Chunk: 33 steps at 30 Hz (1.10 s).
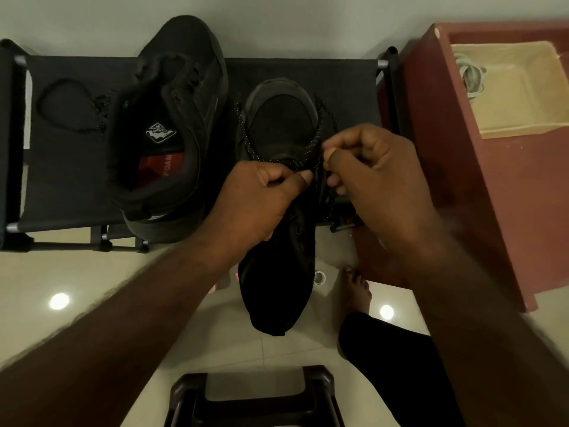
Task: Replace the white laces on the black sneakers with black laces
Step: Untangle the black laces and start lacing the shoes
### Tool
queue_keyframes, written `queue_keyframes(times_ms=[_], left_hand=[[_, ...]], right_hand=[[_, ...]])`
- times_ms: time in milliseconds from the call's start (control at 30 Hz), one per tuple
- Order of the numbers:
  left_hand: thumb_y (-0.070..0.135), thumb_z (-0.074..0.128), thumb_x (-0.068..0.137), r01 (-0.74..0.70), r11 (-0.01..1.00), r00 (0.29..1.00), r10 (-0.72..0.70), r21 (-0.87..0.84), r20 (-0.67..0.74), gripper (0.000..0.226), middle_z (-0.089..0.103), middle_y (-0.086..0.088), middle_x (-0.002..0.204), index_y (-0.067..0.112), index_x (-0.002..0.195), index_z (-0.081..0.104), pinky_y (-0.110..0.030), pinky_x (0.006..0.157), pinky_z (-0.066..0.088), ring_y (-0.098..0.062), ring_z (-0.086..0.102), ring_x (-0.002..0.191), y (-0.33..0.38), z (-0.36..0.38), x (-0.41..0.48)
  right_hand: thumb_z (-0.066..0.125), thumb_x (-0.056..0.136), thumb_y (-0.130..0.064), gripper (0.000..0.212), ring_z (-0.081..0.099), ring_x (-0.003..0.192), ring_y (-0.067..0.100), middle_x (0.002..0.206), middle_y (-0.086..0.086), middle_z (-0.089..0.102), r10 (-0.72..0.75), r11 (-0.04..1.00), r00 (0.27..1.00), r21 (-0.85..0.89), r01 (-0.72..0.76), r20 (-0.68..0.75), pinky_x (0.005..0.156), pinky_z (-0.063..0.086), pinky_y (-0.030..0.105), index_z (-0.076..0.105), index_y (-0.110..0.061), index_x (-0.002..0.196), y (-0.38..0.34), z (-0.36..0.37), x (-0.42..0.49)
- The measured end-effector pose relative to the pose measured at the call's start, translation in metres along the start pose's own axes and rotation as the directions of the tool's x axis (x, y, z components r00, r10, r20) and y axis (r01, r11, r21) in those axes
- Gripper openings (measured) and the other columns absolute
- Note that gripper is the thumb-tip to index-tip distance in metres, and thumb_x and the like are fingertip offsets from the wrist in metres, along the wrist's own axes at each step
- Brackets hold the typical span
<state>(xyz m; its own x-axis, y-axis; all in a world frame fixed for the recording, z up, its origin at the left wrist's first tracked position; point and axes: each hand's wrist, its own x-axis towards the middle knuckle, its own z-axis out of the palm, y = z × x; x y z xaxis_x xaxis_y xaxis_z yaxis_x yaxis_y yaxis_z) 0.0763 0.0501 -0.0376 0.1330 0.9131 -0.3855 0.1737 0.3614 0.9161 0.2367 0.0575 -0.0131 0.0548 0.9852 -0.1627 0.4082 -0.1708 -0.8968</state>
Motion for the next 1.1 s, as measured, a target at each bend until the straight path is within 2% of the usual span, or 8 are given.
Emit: queue_keyframes(times_ms=[67, 133, 300, 533, 800, 900, 1000, 1100], left_hand=[[0.027, 0.064, 0.094, 0.022, 1.0, 1.0, -0.022, -0.015, -0.004, 0.029, 0.048, -0.012, 0.05, 0.002, 0.082, 0.073, -0.018, 0.035, 0.028, -0.014, 0.038, 0.034, 0.001, 0.0, 0.0], [0.027, 0.064, 0.095, 0.064, 0.996, 0.998, -0.065, -0.054, -0.005, 0.028, 0.047, -0.014, 0.054, 0.004, 0.081, 0.072, -0.017, 0.035, 0.027, -0.013, 0.036, 0.035, 0.001, -0.001, 0.002], [0.022, 0.059, 0.097, 0.125, 0.983, 0.992, -0.125, -0.135, 0.012, 0.026, 0.045, -0.001, 0.046, 0.012, 0.076, 0.07, -0.017, 0.035, 0.025, -0.008, 0.033, 0.033, 0.006, -0.004, 0.004], [0.027, 0.059, 0.097, 0.085, 0.989, 0.996, -0.085, -0.12, 0.008, 0.029, 0.043, -0.001, 0.044, 0.01, 0.076, 0.07, -0.019, 0.036, 0.026, -0.009, 0.033, 0.033, 0.006, -0.003, 0.003], [0.027, 0.06, 0.097, 0.086, 0.988, 0.996, -0.086, -0.126, 0.009, 0.031, 0.042, -0.002, 0.045, 0.015, 0.07, 0.069, -0.018, 0.035, 0.026, -0.01, 0.031, 0.033, 0.005, -0.003, 0.005], [0.027, 0.059, 0.097, 0.094, 0.987, 0.996, -0.094, -0.13, 0.009, 0.031, 0.043, -0.008, 0.051, 0.002, 0.082, 0.069, -0.017, 0.035, 0.024, -0.01, 0.031, 0.033, 0.005, -0.004, 0.005], [0.026, 0.058, 0.098, 0.107, 0.983, 0.994, -0.109, -0.152, -0.001, 0.031, 0.042, -0.008, 0.053, -0.001, 0.087, 0.068, -0.016, 0.034, 0.023, -0.008, 0.03, 0.032, 0.005, -0.006, 0.006], [0.026, 0.058, 0.098, 0.12, 0.98, 0.993, -0.119, -0.159, 0.011, 0.03, 0.045, -0.008, 0.055, 0.0, 0.087, 0.067, -0.016, 0.035, 0.025, -0.008, 0.031, 0.032, 0.007, -0.006, 0.006]], right_hand=[[0.063, 0.096, -0.02, 0.018, 0.064, 0.064, 0.014, 0.075, 0.006, 0.069, 0.095, 0.993, 0.995, 0.062, -0.096, 0.019, 0.058, 0.052, 0.025, 0.067, -0.002, 0.092, 0.002, -0.002, 0.0], [0.067, 0.094, -0.03, 0.031, 0.063, 0.063, 0.015, 0.072, 0.01, 0.067, 0.18, 0.981, 0.975, 0.049, -0.188, 0.128, 0.058, 0.051, 0.027, 0.066, 0.0, 0.09, 0.006, 0.0, -0.001], [0.068, 0.094, -0.028, 0.022, 0.062, 0.061, 0.01, 0.071, 0.007, 0.068, 0.063, 0.995, 0.982, -0.091, -0.048, 0.175, 0.059, 0.054, 0.026, 0.068, -0.008, 0.086, 0.004, 0.011, -0.004], [0.062, 0.097, -0.021, 0.02, 0.064, 0.073, 0.032, 0.078, 0.017, 0.067, 0.035, 0.994, 0.982, -0.109, -0.015, 0.186, 0.068, 0.055, 0.049, 0.064, -0.003, 0.088, 0.003, 0.012, -0.002], [0.061, 0.098, -0.017, 0.018, 0.066, 0.067, 0.023, 0.076, 0.013, 0.068, 0.022, 0.998, 0.98, -0.058, -0.01, 0.199, 0.06, 0.054, 0.032, 0.065, -0.003, 0.087, 0.004, 0.008, -0.002], [0.061, 0.097, -0.013, 0.017, 0.063, 0.061, 0.012, 0.069, 0.005, 0.066, 0.038, 0.999, 0.97, 0.018, -0.044, 0.239, 0.058, 0.051, 0.022, 0.067, -0.003, 0.085, 0.003, 0.004, -0.002], [0.058, 0.094, -0.01, 0.02, 0.06, 0.062, 0.018, 0.066, 0.003, 0.062, 0.027, 0.951, 0.96, 0.288, -0.11, 0.28, 0.061, 0.052, 0.029, 0.066, -0.009, 0.075, -0.004, -0.003, -0.002], [0.06, 0.072, -0.026, 0.015, 0.065, 0.084, 0.018, 0.078, -0.002, 0.068, -0.026, 0.886, 0.988, 0.461, -0.049, 0.155, 0.079, 0.053, 0.036, 0.063, -0.024, 0.058, -0.007, -0.008, 0.002]])
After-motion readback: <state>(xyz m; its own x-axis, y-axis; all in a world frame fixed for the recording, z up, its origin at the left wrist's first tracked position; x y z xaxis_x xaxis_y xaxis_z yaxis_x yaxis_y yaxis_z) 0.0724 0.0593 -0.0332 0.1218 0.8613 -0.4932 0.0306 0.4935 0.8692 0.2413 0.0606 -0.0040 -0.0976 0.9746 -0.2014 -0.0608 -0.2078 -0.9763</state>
